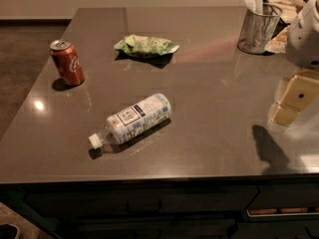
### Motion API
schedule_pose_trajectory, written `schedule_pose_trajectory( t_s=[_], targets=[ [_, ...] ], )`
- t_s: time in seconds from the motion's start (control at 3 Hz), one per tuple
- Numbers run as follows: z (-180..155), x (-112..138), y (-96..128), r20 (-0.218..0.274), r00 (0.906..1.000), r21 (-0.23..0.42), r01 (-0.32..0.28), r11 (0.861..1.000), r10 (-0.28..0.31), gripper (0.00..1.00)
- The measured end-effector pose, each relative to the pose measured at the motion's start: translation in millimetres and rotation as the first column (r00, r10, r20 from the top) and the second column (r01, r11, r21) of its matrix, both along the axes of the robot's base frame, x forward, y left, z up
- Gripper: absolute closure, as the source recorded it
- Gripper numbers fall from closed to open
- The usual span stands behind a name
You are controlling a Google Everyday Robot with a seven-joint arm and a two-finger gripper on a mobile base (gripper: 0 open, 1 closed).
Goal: Move blue plastic bottle near green jalapeno chip bag
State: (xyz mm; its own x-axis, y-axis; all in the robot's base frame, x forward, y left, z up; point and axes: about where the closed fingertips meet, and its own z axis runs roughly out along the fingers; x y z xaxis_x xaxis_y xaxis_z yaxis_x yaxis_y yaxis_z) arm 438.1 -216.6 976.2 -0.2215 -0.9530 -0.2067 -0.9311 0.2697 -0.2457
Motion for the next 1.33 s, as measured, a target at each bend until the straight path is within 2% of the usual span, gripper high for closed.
schedule_pose_trajectory(
  t_s=[0.33,0.67,1.0,1.33],
  targets=[
    [0,0,0,0.000,1.0000,0.000,0.000,1.000,0.000,0.00],
    [2,3,7,-0.016,0.9996,0.011,-0.025,1.000,0.025,0.00],
    [1,10,36,-0.024,0.9946,0.023,-0.100,0.995,0.101,0.00],
    [-3,17,75,-0.015,0.9816,0.039,-0.190,0.981,0.190,0.00]
  ],
)
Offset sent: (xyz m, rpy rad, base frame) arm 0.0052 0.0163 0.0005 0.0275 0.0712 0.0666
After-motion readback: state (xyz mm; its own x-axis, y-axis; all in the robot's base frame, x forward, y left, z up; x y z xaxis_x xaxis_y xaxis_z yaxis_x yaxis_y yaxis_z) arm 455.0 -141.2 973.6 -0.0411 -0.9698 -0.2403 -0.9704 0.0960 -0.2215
